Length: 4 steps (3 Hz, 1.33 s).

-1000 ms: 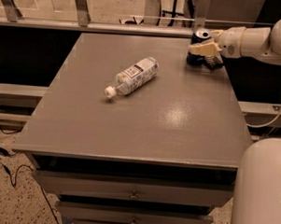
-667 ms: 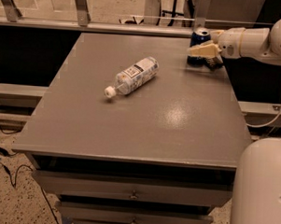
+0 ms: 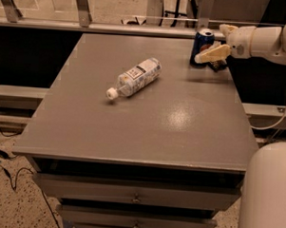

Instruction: Move pepsi can near rxbar chocolate

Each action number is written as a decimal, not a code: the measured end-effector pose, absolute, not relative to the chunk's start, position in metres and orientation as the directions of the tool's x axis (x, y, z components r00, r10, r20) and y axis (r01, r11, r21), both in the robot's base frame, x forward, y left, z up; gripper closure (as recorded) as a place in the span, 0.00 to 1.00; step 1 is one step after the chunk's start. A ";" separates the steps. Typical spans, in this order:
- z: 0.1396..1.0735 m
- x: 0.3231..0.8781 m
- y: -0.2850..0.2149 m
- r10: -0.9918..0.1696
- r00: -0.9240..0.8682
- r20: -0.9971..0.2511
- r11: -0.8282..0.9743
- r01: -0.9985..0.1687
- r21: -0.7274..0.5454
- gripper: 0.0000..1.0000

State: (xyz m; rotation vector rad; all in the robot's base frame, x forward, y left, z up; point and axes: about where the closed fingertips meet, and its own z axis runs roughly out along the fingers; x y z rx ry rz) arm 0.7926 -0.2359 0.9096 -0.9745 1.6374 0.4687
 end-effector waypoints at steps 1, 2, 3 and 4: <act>0.930 0.770 -0.265 -0.348 -0.007 -0.937 0.588 -0.781 -0.213 0.00; 0.960 0.731 -0.310 -0.306 0.039 -0.951 0.616 -0.753 -0.229 0.00; 0.992 0.685 -0.342 -0.220 0.096 -0.971 0.643 -0.734 -0.218 0.00; 0.990 0.671 -0.352 -0.180 0.094 -0.979 0.654 -0.732 -0.190 0.00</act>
Offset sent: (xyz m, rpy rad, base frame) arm -0.1250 -0.1388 0.0869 0.1087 -0.1719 -0.0816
